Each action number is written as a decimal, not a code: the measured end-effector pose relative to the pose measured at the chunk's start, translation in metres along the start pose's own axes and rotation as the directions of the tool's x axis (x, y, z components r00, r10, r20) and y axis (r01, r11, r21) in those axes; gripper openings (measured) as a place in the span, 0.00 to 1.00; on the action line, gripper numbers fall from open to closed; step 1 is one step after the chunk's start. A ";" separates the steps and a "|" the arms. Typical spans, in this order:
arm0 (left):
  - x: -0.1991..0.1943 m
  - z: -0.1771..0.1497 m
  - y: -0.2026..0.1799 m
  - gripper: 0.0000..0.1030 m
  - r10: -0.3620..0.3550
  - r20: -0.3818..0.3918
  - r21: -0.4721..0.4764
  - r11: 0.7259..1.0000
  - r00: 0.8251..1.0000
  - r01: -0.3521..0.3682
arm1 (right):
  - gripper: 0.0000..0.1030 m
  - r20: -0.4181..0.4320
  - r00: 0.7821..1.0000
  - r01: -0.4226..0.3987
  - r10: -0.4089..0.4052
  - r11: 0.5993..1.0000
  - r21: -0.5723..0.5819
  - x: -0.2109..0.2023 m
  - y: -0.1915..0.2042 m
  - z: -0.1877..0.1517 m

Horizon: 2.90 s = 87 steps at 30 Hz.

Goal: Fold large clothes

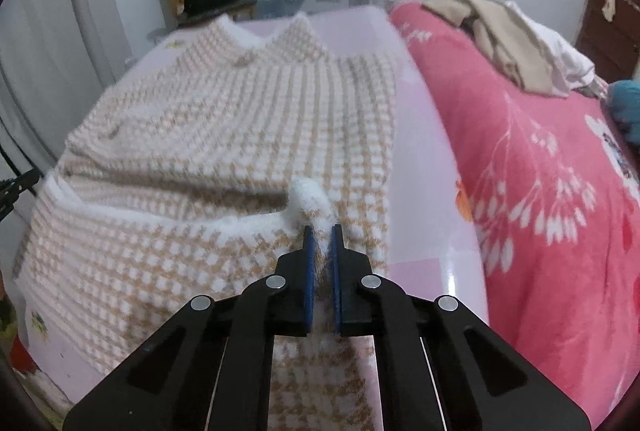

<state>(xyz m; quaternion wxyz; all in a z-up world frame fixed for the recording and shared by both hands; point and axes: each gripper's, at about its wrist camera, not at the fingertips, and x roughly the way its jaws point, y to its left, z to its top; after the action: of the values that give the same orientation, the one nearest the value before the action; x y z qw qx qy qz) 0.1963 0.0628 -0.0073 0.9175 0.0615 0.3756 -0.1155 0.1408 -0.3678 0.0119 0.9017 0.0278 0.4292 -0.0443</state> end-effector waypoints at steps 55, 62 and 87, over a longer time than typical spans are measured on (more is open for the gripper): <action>0.056 0.002 -0.004 0.10 -0.031 -0.038 0.015 0.999 0.999 0.032 | 0.07 -0.012 1.000 0.025 -0.024 0.998 0.061 0.042 -0.020 0.015; 0.060 -0.003 -0.002 0.10 -0.031 -0.029 0.000 1.000 0.999 0.031 | 0.53 0.007 1.000 0.007 -0.008 0.989 0.149 0.026 -0.043 0.012; -0.025 -0.004 -0.058 0.19 -0.477 0.028 0.046 0.879 0.879 0.475 | 0.11 -0.145 0.973 -0.169 0.179 0.982 0.081 0.053 0.041 0.004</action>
<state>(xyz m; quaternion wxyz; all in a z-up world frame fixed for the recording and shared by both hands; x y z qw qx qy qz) 0.1614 0.0116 0.0054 0.8668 -0.0177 0.3594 -0.3454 0.1818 -0.3305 -0.0263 0.8655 0.0992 0.4905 0.0227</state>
